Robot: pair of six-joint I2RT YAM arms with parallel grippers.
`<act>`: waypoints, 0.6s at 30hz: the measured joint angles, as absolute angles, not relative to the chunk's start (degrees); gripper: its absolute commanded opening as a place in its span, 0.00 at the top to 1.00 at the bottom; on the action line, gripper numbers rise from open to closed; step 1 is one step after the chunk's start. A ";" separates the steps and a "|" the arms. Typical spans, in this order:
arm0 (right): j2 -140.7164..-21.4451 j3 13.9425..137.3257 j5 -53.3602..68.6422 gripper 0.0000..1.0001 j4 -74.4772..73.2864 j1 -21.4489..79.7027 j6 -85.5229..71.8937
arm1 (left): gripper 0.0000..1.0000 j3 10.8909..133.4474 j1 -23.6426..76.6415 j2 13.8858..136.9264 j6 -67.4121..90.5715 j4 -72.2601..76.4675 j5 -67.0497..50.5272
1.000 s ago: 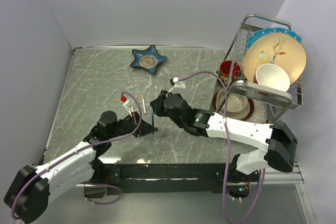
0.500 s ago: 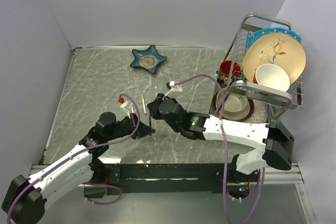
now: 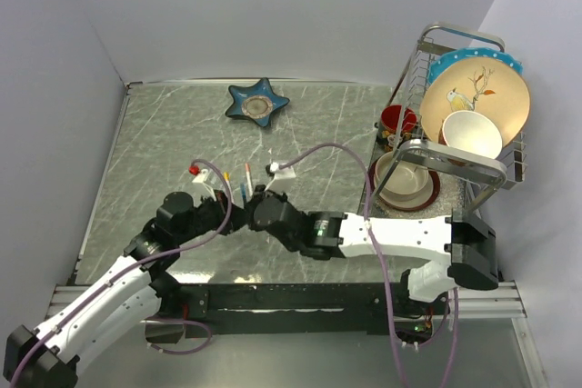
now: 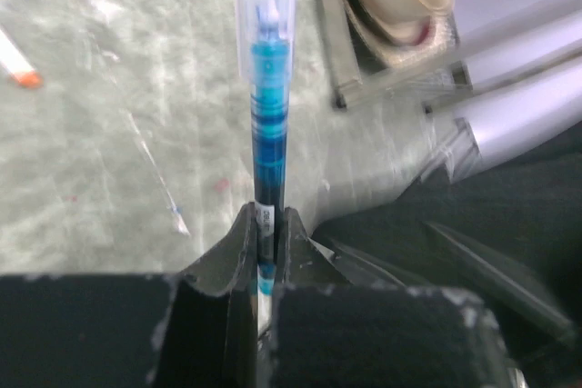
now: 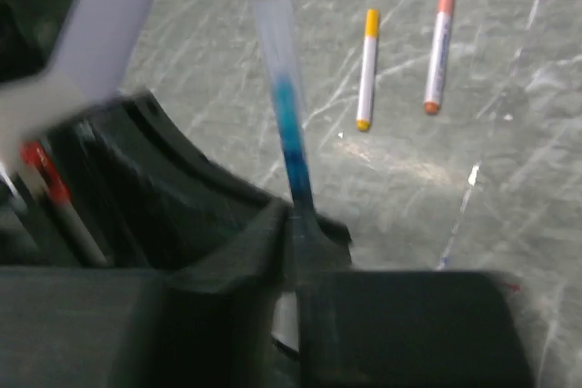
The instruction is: Insert the pens into the pen caps
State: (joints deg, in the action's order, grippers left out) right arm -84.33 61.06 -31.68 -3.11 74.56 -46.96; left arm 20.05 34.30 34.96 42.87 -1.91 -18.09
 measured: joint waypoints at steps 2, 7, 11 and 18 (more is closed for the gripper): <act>-84.40 61.10 -33.28 1.00 -4.67 77.10 -47.13 | 0.99 21.34 33.41 34.06 42.13 -4.23 -15.77; -84.42 61.23 -34.11 1.00 -5.19 80.01 -48.18 | 0.99 23.64 33.45 33.58 40.05 -7.60 -14.96; -83.05 61.19 -34.06 0.96 -5.67 80.14 -48.36 | 0.99 24.45 33.45 33.50 39.81 -7.79 -16.05; -78.70 65.56 -35.31 0.60 -15.94 81.38 -47.05 | 0.99 24.73 33.12 28.86 39.92 -4.69 -18.98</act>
